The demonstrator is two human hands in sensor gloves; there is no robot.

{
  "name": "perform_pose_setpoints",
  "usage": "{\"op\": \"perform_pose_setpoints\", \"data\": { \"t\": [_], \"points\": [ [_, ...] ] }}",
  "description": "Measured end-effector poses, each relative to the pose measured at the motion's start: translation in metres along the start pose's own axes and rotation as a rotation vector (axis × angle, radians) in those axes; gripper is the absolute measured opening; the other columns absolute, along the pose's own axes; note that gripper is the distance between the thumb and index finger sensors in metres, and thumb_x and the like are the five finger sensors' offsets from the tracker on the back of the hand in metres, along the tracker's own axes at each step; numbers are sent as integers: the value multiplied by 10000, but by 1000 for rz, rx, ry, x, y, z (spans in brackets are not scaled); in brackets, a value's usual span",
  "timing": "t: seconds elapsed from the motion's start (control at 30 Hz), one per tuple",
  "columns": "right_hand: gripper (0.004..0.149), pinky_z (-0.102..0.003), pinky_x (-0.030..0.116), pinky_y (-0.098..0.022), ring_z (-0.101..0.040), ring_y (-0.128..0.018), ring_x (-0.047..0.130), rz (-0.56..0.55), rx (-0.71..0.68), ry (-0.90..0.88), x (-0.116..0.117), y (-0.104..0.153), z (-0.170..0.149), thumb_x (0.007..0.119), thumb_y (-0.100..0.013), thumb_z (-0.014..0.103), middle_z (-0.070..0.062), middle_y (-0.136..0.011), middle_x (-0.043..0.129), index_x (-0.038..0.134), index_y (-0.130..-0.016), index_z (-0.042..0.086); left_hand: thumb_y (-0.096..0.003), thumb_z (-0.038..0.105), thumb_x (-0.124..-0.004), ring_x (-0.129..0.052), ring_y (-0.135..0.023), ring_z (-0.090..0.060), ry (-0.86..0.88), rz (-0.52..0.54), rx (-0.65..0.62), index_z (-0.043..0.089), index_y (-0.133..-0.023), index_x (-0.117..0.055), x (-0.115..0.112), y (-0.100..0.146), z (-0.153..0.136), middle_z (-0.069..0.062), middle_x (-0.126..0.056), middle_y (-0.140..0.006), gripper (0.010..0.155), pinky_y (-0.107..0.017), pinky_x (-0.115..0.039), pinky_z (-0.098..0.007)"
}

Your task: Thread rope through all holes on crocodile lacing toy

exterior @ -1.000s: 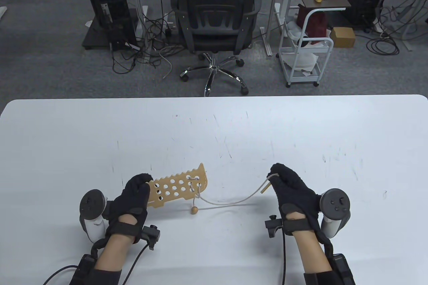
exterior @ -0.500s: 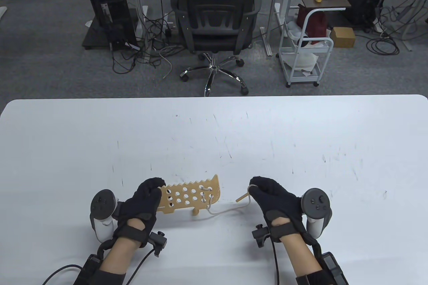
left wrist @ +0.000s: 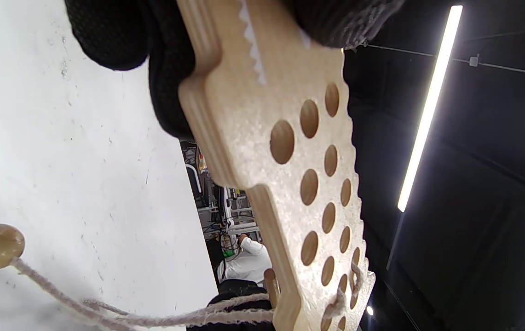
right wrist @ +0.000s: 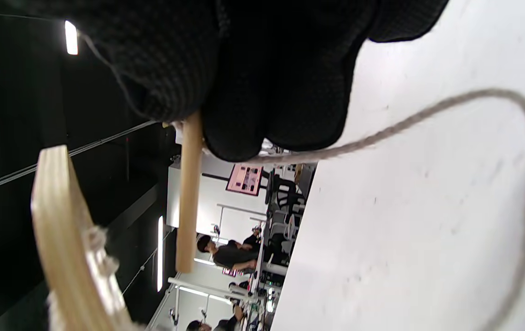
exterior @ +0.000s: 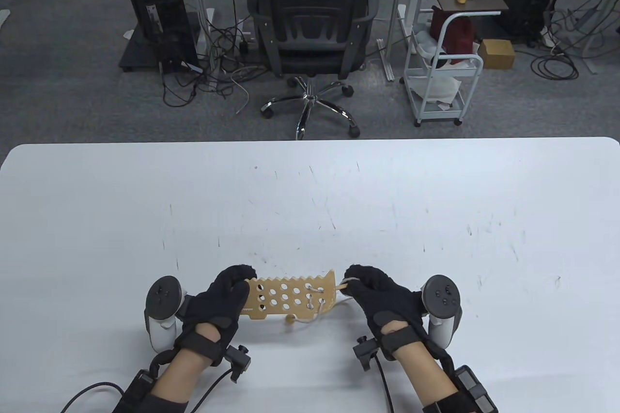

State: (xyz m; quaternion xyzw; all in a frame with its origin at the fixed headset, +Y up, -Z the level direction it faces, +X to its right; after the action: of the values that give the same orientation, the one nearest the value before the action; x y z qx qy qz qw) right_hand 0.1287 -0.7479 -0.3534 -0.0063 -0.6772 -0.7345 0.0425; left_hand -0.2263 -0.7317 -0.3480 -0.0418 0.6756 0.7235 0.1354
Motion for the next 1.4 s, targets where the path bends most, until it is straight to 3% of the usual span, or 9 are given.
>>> {"op": "perform_pose_setpoints", "data": {
  "t": [0.33, 0.67, 0.9, 1.4],
  "points": [
    [398, -619, 576, -617, -331, -660, 968, 116, -8, -54, 21, 1, 1, 805, -427, 238, -60, -706, 1007, 848, -817, 175, -433, 388, -710, -1002, -580, -222, 0, -19, -6, 263, -935, -687, -3, -1, -2, -8, -887, -770, 517, -646, -728, -503],
    [397, -633, 538, -628, -350, -697, 930, 203, 97, -199, 34, 3, -13, 789, -443, 228, -78, -744, 978, 833, -834, 178, -432, 388, -706, -1003, -576, -218, 14, -25, -12, 267, -933, -689, -4, 0, -1, -5, -888, -768, 516, -646, -731, -501],
    [382, -643, 508, -632, -384, -745, 847, 191, 42, 13, 34, 3, -6, 836, -438, 241, -93, -795, 911, 873, -818, 241, -432, 389, -704, -1003, -577, -215, 39, -45, -9, 270, -933, -687, -7, -1, -2, -2, -888, -769, 516, -647, -731, -500],
    [400, -653, 500, -635, -384, -719, 834, 274, -13, -10, 47, 5, 1, 854, -432, 213, -103, -789, 879, 875, -831, 212, -433, 388, -701, -1004, -574, -212, 69, -70, 7, 270, -934, -687, -13, -1, -3, -4, -888, -767, 515, -645, -733, -500]
  ]
}}
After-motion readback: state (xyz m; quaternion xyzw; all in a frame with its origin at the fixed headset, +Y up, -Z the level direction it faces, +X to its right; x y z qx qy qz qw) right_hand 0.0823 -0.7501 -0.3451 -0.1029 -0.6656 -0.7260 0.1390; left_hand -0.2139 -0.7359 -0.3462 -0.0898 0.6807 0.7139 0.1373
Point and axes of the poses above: the tracker on the back of each hand, its own z axis roughly to the thumb side, its own y axis roughly from the fingertips to the wrist, x = y × z, the point moved 4 cm from there along -y, roughly from the wrist to the fingertips
